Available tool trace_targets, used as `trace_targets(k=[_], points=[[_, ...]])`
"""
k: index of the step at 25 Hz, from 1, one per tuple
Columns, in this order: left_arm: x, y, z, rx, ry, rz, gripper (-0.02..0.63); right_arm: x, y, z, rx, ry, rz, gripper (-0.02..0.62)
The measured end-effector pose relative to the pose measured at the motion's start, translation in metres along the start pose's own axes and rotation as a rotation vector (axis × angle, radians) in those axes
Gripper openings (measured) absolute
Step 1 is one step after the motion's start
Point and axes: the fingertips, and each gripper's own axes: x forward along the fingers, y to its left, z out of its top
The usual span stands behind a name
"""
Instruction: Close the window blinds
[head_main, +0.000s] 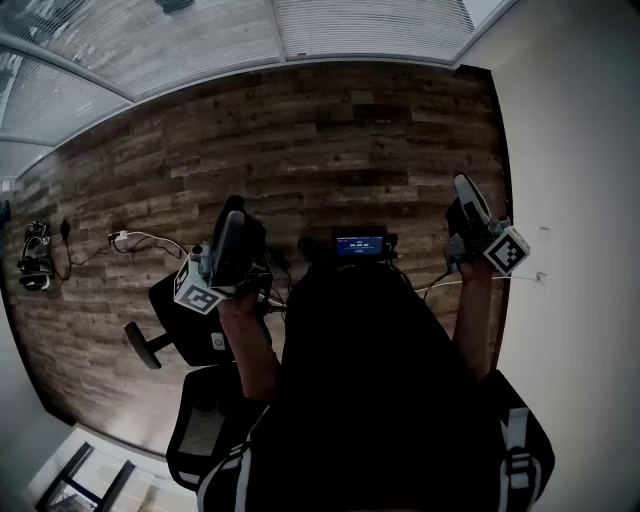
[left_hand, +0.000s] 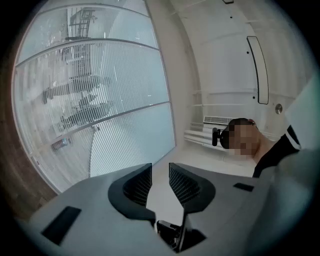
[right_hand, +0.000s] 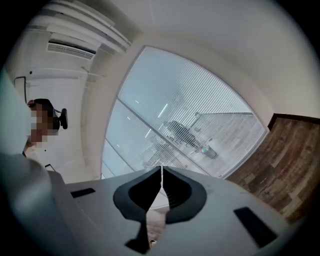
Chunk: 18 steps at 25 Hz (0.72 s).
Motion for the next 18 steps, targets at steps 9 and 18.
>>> trace_targets(k=[9,18], points=[[-0.001,0.005,0.003,-0.003,0.014,-0.022,0.115,-0.005,0.001,-0.007,0.001,-0.02,-0.018,0.018],[0.003,0.024,0.018,-0.04,0.032,-0.05,0.115,0.002,0.01,-0.008,0.001,-0.053,-0.075,0.018]])
